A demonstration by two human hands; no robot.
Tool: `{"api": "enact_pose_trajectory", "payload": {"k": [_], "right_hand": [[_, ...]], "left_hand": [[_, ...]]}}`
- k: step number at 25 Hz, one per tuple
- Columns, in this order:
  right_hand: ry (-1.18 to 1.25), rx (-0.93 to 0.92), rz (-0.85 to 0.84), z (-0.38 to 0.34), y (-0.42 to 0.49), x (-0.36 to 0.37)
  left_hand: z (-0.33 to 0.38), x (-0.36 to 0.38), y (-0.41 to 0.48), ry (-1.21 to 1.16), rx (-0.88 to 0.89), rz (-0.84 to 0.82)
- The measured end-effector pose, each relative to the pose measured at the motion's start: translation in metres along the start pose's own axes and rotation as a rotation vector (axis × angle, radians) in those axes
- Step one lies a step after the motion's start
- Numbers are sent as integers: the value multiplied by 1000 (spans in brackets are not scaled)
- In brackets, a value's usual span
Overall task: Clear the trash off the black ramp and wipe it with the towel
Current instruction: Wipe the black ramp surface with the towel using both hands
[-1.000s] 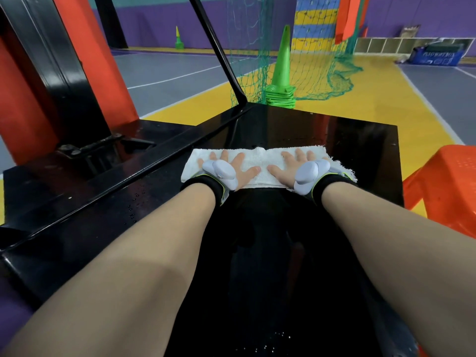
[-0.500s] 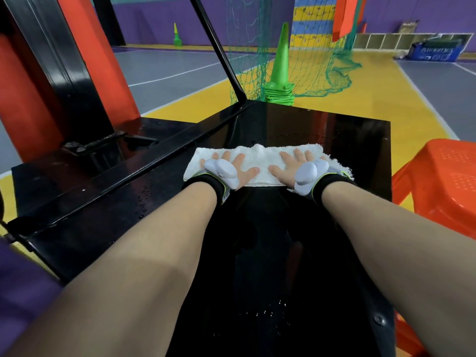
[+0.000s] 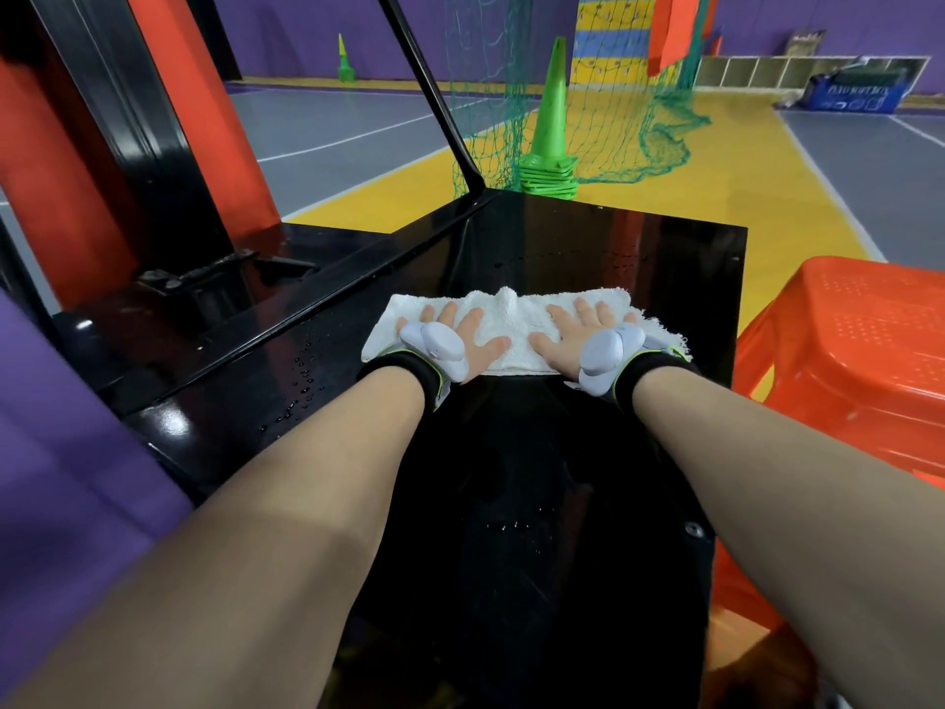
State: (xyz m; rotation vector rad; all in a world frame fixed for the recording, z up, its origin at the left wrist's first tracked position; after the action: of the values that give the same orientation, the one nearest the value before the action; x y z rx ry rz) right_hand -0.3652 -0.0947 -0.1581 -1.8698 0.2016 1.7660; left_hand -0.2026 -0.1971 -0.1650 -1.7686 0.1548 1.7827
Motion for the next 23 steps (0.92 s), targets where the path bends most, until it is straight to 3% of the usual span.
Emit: {"api": "enact_pose_trajectory", "payload": {"k": [23], "right_hand": [[22, 15, 42, -9, -121, 34]], "left_hand": [[-2, 42, -145, 26, -52, -19]]}}
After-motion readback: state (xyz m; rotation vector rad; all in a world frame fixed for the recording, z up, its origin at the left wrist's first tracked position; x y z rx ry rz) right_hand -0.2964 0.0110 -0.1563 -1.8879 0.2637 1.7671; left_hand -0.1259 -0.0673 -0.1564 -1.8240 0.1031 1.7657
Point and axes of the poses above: each hand's wrist, its own y-axis towards the middle knuckle, its own x-axis out of the palm, z = x × y, the point moved 4 cm from there along y, towards the middle knuckle, and after that the axes turned 12 degrees about -z, right-handed, at the moved point
